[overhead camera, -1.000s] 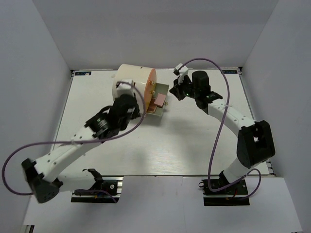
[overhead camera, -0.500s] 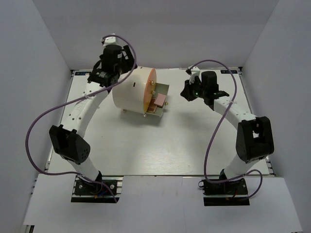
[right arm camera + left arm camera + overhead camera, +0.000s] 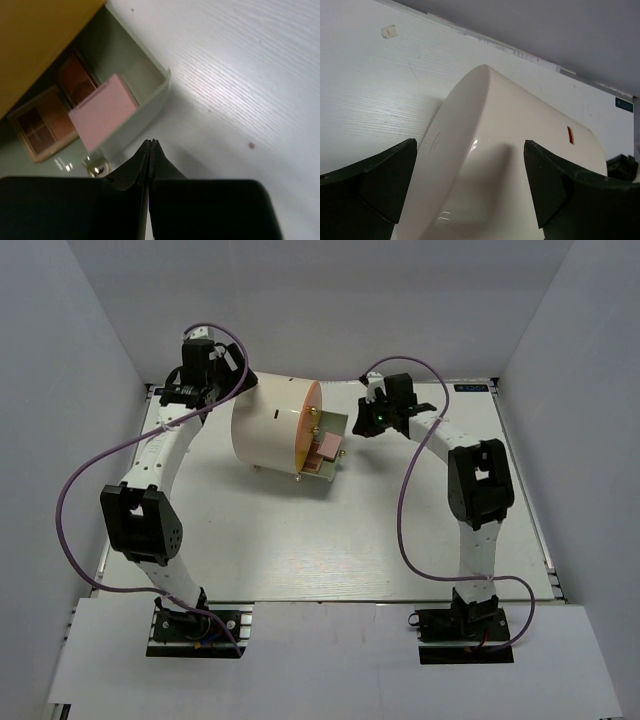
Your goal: Organize the makeup
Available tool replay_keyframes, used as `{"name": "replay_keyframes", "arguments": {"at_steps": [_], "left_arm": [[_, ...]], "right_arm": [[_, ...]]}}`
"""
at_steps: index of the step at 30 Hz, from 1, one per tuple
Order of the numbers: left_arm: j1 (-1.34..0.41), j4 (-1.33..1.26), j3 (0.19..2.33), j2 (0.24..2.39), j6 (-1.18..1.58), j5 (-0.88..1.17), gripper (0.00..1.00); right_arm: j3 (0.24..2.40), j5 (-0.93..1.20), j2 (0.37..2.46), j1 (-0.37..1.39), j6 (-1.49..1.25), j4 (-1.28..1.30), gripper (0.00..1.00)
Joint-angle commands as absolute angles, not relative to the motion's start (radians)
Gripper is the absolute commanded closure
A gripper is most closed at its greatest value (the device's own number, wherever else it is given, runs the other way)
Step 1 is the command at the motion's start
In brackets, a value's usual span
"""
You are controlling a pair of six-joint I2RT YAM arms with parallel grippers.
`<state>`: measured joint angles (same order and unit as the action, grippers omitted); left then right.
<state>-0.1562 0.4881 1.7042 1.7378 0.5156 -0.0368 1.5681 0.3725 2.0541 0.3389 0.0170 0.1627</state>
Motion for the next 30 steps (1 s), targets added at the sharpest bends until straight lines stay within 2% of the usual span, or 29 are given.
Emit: {"name": "replay_keyframes", "arguments": {"at_steps": [1,12,24,30], "left_arm": [[-0.127,0.436,1.663,1.713,0.525,0.107,0.03],[-0.08,0.407,1.575,1.732,0.517,0.29,0.04],[-0.08,0.368,1.487,1.721,0.525,0.367,0.06],[-0.08,0.359,1.43,1.677,0.528,0.362,0.06]], "right_arm": [[1.692,0.416,2.115,0.37,-0.025,0.199,1.0],[1.884,0.475,2.27,0.44,-0.064,0.268,1.0],[2.069,0.5,2.385,0.482,-0.094,0.304,1.0],[2.072,0.511,2.39,0.497,-0.097,0.281,1.0]]}}
